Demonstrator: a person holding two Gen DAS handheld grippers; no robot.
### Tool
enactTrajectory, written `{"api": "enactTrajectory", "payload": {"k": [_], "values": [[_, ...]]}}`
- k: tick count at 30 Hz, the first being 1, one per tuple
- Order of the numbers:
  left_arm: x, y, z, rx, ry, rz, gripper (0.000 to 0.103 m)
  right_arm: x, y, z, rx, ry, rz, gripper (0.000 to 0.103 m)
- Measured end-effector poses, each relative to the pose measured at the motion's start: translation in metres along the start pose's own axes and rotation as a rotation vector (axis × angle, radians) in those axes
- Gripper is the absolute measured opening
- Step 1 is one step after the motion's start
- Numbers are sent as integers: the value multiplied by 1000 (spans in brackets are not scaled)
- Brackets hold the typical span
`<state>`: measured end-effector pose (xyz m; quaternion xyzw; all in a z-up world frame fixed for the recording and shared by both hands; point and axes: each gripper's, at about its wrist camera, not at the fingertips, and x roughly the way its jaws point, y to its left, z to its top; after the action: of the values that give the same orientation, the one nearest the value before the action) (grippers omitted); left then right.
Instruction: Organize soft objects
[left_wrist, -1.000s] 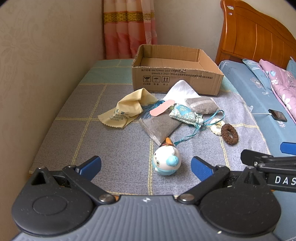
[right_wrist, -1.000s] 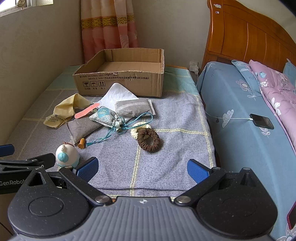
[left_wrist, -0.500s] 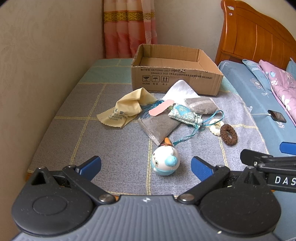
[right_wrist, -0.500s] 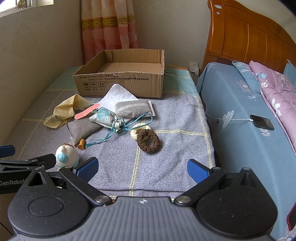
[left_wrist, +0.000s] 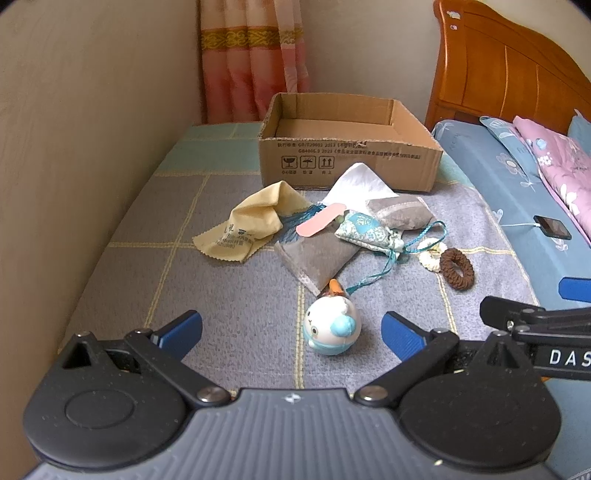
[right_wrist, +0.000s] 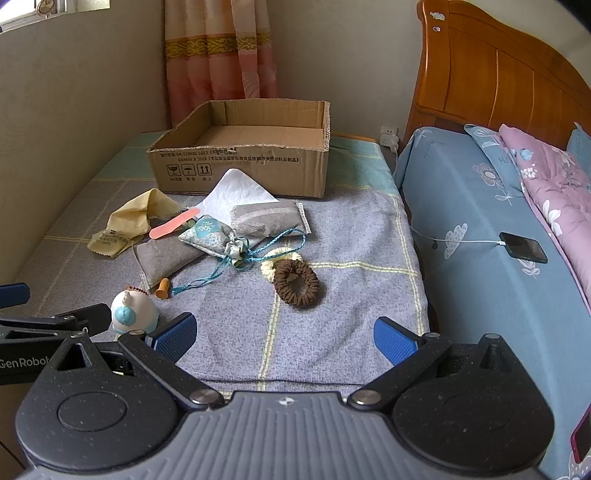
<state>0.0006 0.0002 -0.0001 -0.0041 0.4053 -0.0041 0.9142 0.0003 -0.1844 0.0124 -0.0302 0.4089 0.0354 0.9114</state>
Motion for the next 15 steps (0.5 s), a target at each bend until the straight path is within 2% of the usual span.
{"api": "enactTrajectory", "payload": {"k": [9, 15], "values": [[11, -2, -5, 83, -4, -63, 102, 7, -7, -1, 1, 6, 14, 103], [29, -6, -14, 145, 25, -89, 102, 21, -19, -3, 28, 6, 43, 103]]}}
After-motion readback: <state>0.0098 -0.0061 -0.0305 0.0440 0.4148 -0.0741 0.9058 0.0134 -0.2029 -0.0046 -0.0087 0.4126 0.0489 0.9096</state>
